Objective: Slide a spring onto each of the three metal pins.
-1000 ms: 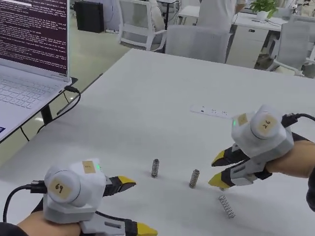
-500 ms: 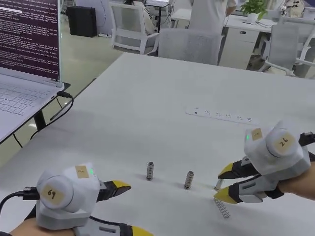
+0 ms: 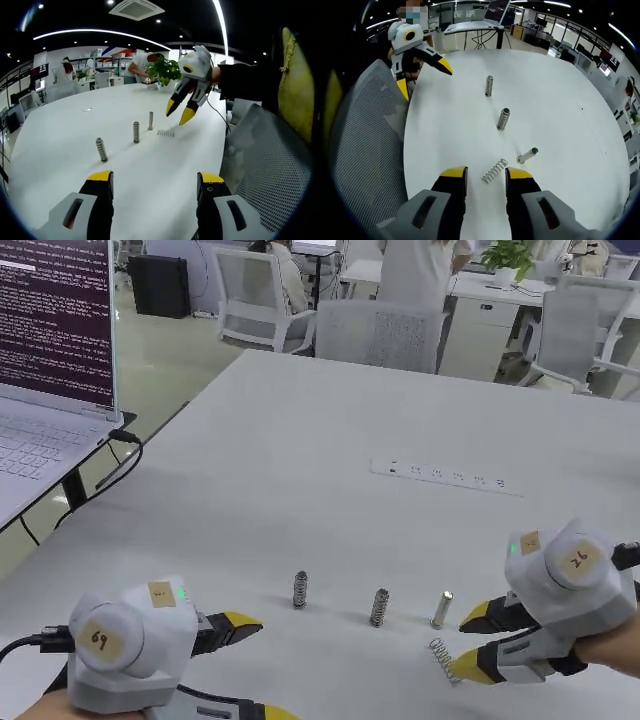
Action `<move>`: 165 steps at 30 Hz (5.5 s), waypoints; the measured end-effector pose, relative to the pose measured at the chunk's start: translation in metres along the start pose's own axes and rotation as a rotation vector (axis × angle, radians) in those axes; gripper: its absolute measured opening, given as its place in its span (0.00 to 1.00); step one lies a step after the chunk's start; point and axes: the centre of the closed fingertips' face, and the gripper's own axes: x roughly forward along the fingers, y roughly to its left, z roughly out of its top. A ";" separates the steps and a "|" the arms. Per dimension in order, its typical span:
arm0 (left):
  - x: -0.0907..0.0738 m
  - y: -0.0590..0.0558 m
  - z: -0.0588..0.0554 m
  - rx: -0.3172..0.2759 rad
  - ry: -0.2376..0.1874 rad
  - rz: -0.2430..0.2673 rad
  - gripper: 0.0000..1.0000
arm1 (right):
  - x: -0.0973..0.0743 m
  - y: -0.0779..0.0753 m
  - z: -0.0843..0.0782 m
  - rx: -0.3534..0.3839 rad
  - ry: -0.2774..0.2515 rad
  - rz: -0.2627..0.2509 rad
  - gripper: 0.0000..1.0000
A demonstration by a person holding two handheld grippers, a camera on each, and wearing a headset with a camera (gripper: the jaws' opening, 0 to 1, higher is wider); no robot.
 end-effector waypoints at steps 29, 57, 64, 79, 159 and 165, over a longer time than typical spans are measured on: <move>0.001 0.001 0.000 -0.008 -0.007 -0.002 0.61 | 0.034 -0.004 -0.032 0.091 0.139 -0.022 0.23; 0.003 0.000 -0.002 -0.011 -0.004 -0.008 0.60 | 0.038 -0.010 -0.038 0.087 0.168 -0.031 0.13; 0.003 0.000 -0.002 -0.012 -0.006 -0.008 0.60 | 0.037 -0.010 -0.038 0.083 0.180 -0.026 0.13; 0.004 -0.002 -0.003 -0.007 0.002 -0.022 0.59 | 0.036 -0.005 -0.040 0.011 0.195 0.000 0.11; 0.016 -0.020 0.013 0.077 -0.005 -0.165 0.51 | 0.013 0.078 0.042 -0.252 0.039 0.313 0.10; 0.019 -0.030 0.020 0.109 -0.026 -0.226 0.46 | 0.008 0.085 0.054 -0.297 0.026 0.343 0.10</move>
